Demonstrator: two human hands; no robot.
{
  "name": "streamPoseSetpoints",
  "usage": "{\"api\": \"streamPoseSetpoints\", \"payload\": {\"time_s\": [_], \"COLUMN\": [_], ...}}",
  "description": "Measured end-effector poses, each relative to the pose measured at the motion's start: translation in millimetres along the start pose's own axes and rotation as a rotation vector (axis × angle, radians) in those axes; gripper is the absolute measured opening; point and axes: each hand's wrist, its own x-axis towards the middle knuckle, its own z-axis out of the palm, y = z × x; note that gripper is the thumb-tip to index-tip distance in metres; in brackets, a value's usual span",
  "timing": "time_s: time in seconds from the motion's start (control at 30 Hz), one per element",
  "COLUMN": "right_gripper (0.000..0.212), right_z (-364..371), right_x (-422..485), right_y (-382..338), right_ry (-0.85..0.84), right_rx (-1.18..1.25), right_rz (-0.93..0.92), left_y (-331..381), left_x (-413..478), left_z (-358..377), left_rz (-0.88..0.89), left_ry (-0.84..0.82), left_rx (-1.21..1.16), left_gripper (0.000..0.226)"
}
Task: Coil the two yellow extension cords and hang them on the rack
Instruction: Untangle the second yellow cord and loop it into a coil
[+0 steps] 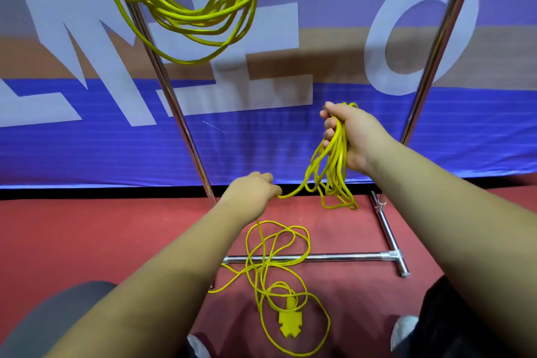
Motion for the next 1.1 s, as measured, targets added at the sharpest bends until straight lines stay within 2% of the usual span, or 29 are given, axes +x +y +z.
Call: {"api": "streamPoseSetpoints", "payload": {"time_s": [0.07, 0.17, 0.23, 0.33, 0.4, 0.57, 0.7, 0.77, 0.87, 1.0, 1.1], "right_gripper": [0.027, 0.030, 0.024, 0.021, 0.020, 0.015, 0.013, 0.025, 0.032, 0.033, 0.029], "right_z": [-2, -6, -6, -7, -8, -10, -16, -18, -18, -21, -19], "right_x": [0, 1, 1, -3, -7, -16, -18, -19, -18, -18, -22], "right_y": [0, -1, -3, -9, -14, -20, -26, -28, -26, -27, -28], "right_ry": [0.002, -0.031, -0.078, -0.193, -0.269, -0.369, -0.471, -0.475, -0.454, -0.472, -0.475], "right_rx": [-0.021, -0.020, -0.018, -0.057, -0.098, -0.021, 0.096, 0.095, 0.042, -0.007, -0.127], "right_rz": [-0.007, 0.016, 0.042, 0.097, 0.113, 0.127, 0.137, 0.118, 0.106, 0.155, 0.167], "left_y": [-2, -2, -3, -9, -18, -33, -12, 0, 9, -10, -29], "left_x": [-1, 3, 7, 10, 6, -14, -28, -35, -38, -30, -23], "left_z": [0, -1, 2, 4, 5, 21, 54, 74, 84, 80, 57], "left_rz": [0.062, 0.184, 0.194, 0.074, -0.014, -0.118, -0.103, -0.055, -0.025, -0.084, -0.140], "left_ry": [0.062, 0.141, 0.125, 0.057, -0.094, -0.538, -0.793, -0.903, -0.843, -0.590, -0.380], "left_rx": [0.067, 0.106, -0.026, -0.370, -0.477, -0.704, -0.488, -0.463, -0.448, -0.356, -0.453], "left_gripper": [0.063, 0.068, 0.063, 0.031, 0.019, 0.033, 0.014, 0.022, 0.033, 0.014, 0.012]}}
